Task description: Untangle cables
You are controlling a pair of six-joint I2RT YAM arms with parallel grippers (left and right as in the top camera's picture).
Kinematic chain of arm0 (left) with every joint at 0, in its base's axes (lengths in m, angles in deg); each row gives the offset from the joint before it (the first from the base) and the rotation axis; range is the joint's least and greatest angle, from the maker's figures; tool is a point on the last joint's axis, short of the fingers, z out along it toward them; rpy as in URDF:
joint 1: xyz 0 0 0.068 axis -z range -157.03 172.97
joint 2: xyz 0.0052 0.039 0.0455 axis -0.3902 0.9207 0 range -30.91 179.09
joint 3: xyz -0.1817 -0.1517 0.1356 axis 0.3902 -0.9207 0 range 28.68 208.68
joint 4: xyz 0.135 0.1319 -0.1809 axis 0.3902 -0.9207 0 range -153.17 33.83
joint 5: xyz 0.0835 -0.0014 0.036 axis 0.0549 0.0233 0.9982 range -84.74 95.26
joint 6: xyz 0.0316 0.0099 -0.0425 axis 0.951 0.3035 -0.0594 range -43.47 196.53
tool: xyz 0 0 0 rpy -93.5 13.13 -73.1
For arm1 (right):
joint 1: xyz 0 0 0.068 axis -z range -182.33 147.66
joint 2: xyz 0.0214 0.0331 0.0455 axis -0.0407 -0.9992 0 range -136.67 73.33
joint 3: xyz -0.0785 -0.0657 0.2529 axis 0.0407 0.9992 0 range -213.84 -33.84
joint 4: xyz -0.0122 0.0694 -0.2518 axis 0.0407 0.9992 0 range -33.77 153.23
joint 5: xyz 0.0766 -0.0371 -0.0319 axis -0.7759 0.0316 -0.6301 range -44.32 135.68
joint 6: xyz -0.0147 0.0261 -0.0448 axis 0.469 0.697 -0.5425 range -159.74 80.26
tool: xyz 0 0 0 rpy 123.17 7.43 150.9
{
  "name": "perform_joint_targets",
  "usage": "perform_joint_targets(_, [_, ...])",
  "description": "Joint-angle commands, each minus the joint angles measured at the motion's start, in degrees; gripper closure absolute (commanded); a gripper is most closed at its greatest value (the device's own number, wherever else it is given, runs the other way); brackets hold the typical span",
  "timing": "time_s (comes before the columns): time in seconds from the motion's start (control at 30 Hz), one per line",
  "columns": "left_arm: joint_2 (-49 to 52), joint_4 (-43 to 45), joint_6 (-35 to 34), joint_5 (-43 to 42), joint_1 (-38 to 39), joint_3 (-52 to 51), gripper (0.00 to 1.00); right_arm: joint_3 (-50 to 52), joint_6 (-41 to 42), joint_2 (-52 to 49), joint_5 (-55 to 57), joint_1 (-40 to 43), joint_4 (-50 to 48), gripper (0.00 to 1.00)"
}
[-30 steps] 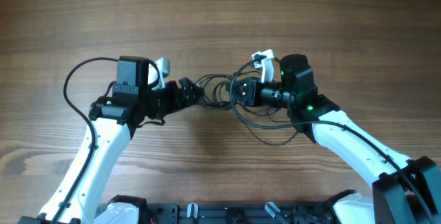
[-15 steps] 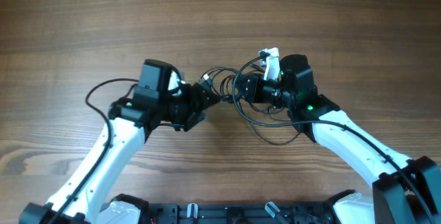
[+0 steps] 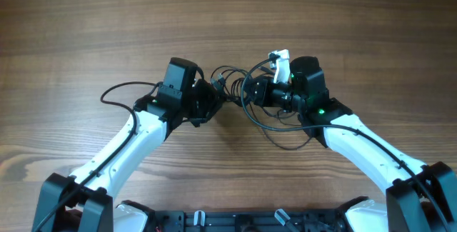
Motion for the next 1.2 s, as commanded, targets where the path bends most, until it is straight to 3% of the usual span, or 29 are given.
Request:
perform_joint_targets(0.0, [0.7, 1.4, -1.2, 1.0, 0.2, -0.3, 0.56, -0.2, -0.4, -0.5, -0.7, -0.3, 0.1, 0.96])
perform_joint_targets(0.07, [0.7, 1.4, -3.3, 0.6, 0.2, -0.3, 0.44, -0.2, -0.5, -0.5, -0.7, -0.3, 0.2, 0.96])
perform_joint_targets(0.17, [0.7, 1.8, -4.5, -2.1, 0.2, -0.3, 0.39, -0.2, -0.5, -0.5, 0.2, -0.3, 0.5, 0.96])
perform_joint_targets(0.23, [0.7, 1.9, -4.5, -2.6, 0.2, -0.3, 0.39, -0.2, -0.4, -0.5, 0.4, -0.3, 0.8, 0.95])
perform_joint_targets(0.33, [0.7, 2.4, -4.5, -1.7, 0.2, -0.3, 0.53, -0.2, -0.4, -0.5, 0.3, -0.3, 1.2, 0.96])
perform_joint_targets(0.43, [0.7, 4.5, -4.5, -1.5, 0.2, -0.3, 0.54, -0.2, -0.4, -0.5, 0.3, -0.3, 2.0, 0.96])
perform_joint_targets(0.5, [0.7, 5.6, -4.5, -1.1, 0.2, -0.3, 0.51, -0.2, -0.4, -0.5, 0.3, -0.3, 2.5, 0.95])
perform_joint_targets(0.63, [1.4, 5.5, -4.5, -0.2, 1.2, -0.3, 0.37, -0.2, -0.4, -0.5, 0.3, -0.3, 2.8, 0.96])
perform_joint_targets(0.73, [3.2, 5.5, -4.5, -0.3, 2.8, -0.3, 0.37, -0.2, -0.4, -0.5, 0.3, -0.3, 2.8, 0.96])
perform_joint_targets(0.8, [4.3, 5.5, -4.5, -0.3, 3.7, -0.3, 0.47, -0.2, -0.5, -0.5, 0.3, -0.3, 2.8, 0.96])
perform_joint_targets(0.83, [4.7, 5.5, -4.5, -0.3, 3.9, -0.3, 0.59, -0.2, -0.5, -0.5, 0.3, -0.3, 2.8, 0.95])
perform_joint_targets(0.9, [4.8, 5.5, -4.4, -0.2, 4.0, -0.3, 0.92, -0.2, -0.5, -0.5, 0.4, -0.3, 2.8, 0.96])
perform_joint_targets(0.93, [4.8, 5.6, -4.2, 0.2, 3.6, -0.3, 0.96, -0.2, -0.5, -0.5, 0.4, -0.3, 2.8, 0.95])
perform_joint_targets(1.03, [4.5, 5.5, -3.7, -0.3, 0.2, -0.3, 0.96, -0.2, -1.9, -0.5, 0.4, -0.3, 2.9, 0.95])
perform_joint_targets(1.17, [2.4, 5.9, 0.7, -10.5, -11.0, -0.2, 0.96, -0.2, -5.8, -0.5, 4.1, -0.3, 6.9, 0.96])
